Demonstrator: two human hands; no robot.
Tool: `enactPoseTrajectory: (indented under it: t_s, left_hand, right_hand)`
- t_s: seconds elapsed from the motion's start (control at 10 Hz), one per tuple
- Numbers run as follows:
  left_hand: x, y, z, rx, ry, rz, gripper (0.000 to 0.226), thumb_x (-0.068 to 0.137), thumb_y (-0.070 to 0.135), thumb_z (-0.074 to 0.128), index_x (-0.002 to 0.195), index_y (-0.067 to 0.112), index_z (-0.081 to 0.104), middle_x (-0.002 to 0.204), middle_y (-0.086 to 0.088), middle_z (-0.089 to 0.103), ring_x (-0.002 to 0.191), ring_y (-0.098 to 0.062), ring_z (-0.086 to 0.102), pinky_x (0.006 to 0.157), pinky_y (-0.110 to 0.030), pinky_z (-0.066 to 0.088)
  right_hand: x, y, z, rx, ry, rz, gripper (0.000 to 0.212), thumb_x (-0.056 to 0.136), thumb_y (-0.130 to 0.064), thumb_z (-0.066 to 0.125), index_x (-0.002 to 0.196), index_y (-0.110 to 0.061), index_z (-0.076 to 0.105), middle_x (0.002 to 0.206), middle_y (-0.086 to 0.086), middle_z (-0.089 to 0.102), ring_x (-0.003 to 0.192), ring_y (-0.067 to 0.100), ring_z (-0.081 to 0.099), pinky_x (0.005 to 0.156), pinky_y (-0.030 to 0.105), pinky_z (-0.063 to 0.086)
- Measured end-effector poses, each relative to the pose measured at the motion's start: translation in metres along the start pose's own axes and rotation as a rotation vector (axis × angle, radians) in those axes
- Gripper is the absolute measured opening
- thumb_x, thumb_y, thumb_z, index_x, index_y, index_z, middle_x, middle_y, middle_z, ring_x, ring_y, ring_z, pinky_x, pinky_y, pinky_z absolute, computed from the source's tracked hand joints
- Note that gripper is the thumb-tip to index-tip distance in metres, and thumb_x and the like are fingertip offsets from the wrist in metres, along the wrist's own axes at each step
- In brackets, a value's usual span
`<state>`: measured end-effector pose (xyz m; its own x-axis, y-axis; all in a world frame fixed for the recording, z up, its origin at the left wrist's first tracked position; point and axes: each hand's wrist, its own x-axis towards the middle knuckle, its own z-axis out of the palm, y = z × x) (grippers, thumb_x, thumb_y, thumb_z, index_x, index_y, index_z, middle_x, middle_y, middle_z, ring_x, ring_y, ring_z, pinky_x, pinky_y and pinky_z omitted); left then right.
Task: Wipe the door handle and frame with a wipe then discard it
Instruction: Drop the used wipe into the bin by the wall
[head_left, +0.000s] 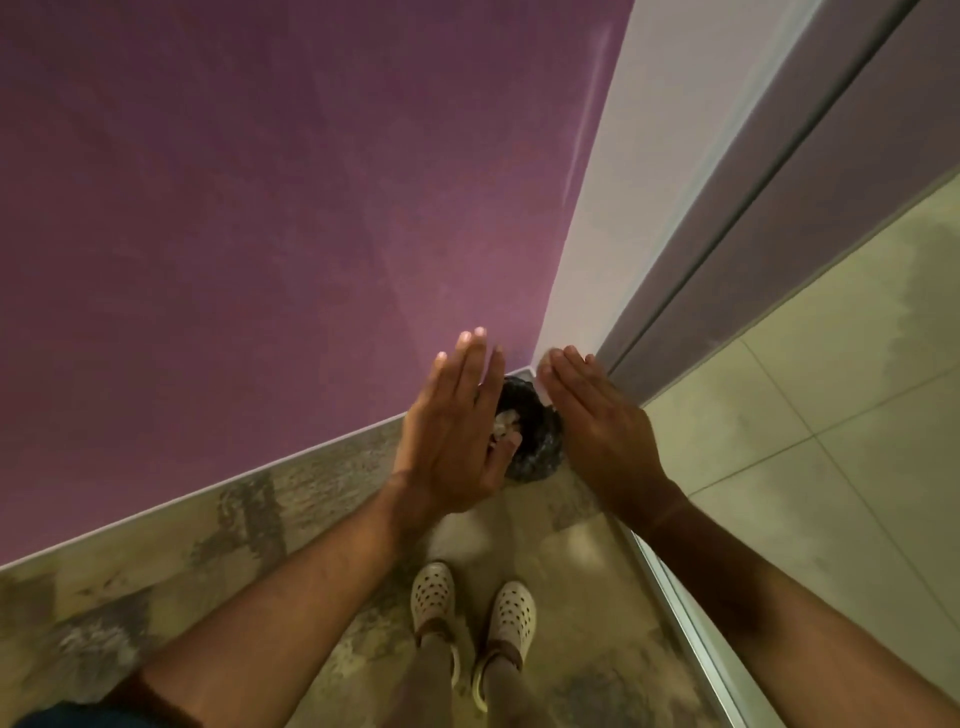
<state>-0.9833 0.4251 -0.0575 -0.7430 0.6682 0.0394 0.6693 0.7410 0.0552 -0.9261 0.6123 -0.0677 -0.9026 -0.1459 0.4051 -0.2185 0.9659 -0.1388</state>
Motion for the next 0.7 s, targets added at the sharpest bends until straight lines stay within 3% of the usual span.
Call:
enactPoseTrajectory:
  t_s: [0.1,0.2,0.3,0.5,0.6,0.7]
  left_hand:
    - [0.009,-0.006,0.018,-0.097,-0.015,0.001,0.081,0.095,0.05,0.029,0.157,0.0,0.011,0.164,-0.023,0.002,0.153,-0.036,0.0,0.125,-0.048,0.007]
    - [0.019,-0.014,0.042,-0.157,-0.029,0.01,0.081,0.096,0.045,0.04,0.156,0.0,0.011,0.164,-0.022,0.002,0.153,-0.034,-0.002,0.125,-0.046,0.004]
    - [0.027,-0.02,0.061,-0.176,-0.032,0.017,0.081,0.095,0.044,0.042,0.156,0.0,0.012,0.164,-0.022,0.004,0.153,-0.034,0.0,0.125,-0.045,0.005]
    - [0.043,-0.032,0.1,-0.196,-0.078,-0.006,0.081,0.095,0.045,0.041,0.156,0.0,0.013,0.164,-0.021,0.005,0.153,-0.033,0.002,0.125,-0.045,0.006]
    - [0.046,-0.039,0.109,-0.197,-0.083,0.004,0.082,0.094,0.044,0.043,0.156,0.001,0.013,0.164,-0.021,0.006,0.153,-0.033,0.004,0.124,-0.044,0.004]
    - [0.047,-0.047,0.113,-0.192,-0.094,0.002,0.083,0.094,0.044,0.043,0.157,0.001,0.011,0.164,-0.021,0.003,0.153,-0.032,0.002,0.124,-0.043,0.002]
  right_hand:
    - [-0.001,0.007,0.021,-0.005,0.006,0.018,0.051,0.084,-0.012,0.073,0.129,0.006,0.057,0.134,0.025,0.056,0.126,0.038,0.053,0.102,0.05,0.047]
    - [-0.005,0.015,0.051,0.007,0.044,0.045,0.037,0.099,-0.015,0.047,0.13,0.003,0.056,0.135,0.023,0.056,0.127,0.036,0.052,0.103,0.048,0.047]
    - [-0.009,0.019,0.07,0.027,0.023,0.089,0.041,0.106,-0.02,0.031,0.135,0.0,0.053,0.139,0.021,0.053,0.132,0.032,0.048,0.105,0.044,0.043]
    - [-0.002,0.026,0.119,0.014,-0.098,0.167,0.047,0.096,-0.012,0.053,0.142,-0.003,0.045,0.146,0.018,0.046,0.136,0.03,0.044,0.104,0.038,0.036]
    - [0.013,0.027,0.136,0.019,-0.342,0.259,0.061,0.088,-0.011,0.065,0.144,-0.002,0.041,0.149,0.026,0.04,0.139,0.04,0.036,0.115,0.045,0.028]
    - [0.018,0.025,0.138,0.024,-0.39,0.323,0.059,0.091,-0.02,0.05,0.146,-0.002,0.038,0.15,0.029,0.035,0.141,0.042,0.032,0.115,0.052,0.032]
